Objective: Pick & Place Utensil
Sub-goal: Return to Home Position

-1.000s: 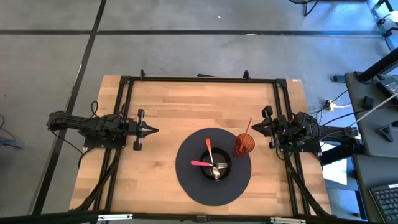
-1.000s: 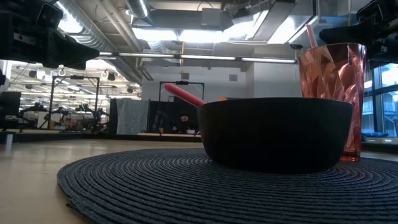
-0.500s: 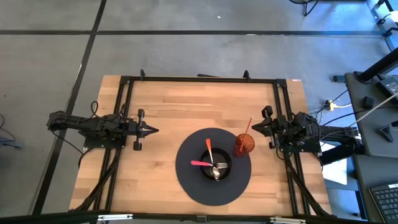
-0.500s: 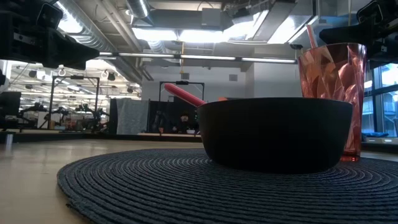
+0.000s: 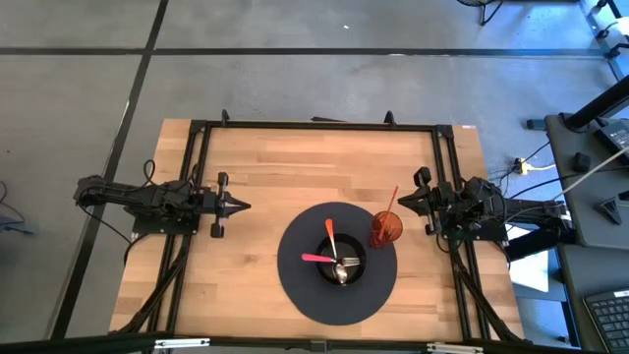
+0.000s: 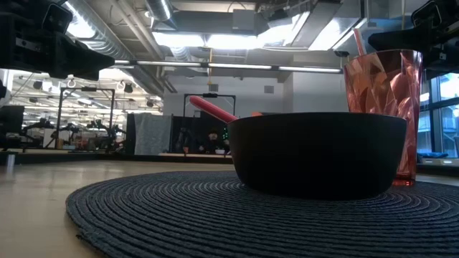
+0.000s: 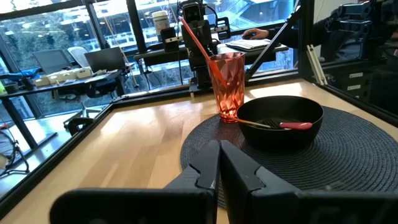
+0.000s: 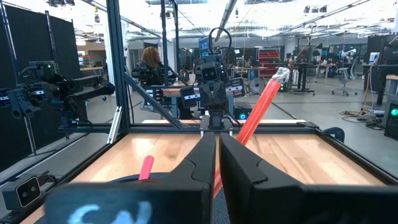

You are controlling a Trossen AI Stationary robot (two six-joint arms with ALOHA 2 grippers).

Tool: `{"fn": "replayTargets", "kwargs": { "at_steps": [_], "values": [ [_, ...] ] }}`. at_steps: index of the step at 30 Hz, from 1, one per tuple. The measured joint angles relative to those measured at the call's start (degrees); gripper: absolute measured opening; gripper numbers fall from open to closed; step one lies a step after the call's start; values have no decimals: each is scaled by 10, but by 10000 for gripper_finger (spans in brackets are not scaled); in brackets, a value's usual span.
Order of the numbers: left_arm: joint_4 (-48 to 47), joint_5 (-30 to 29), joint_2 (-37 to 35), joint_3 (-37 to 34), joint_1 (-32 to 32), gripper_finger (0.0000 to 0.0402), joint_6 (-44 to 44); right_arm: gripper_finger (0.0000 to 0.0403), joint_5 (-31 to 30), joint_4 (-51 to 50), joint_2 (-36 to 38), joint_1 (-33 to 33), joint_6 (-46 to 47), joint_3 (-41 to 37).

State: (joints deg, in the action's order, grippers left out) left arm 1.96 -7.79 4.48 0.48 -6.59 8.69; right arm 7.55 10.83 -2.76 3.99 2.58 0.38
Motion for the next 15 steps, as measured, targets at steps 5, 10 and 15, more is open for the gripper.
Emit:
{"fn": "replayTargets", "kwargs": {
  "at_steps": [5,10,15],
  "values": [
    [0,0,0,0,0,8,0,23,0,0,0,0,0,0],
    [0,0,0,0,0,4,0,23,0,0,0,0,0,0],
    [0,0,0,0,0,6,0,23,0,0,0,0,0,0]
  ]
}}
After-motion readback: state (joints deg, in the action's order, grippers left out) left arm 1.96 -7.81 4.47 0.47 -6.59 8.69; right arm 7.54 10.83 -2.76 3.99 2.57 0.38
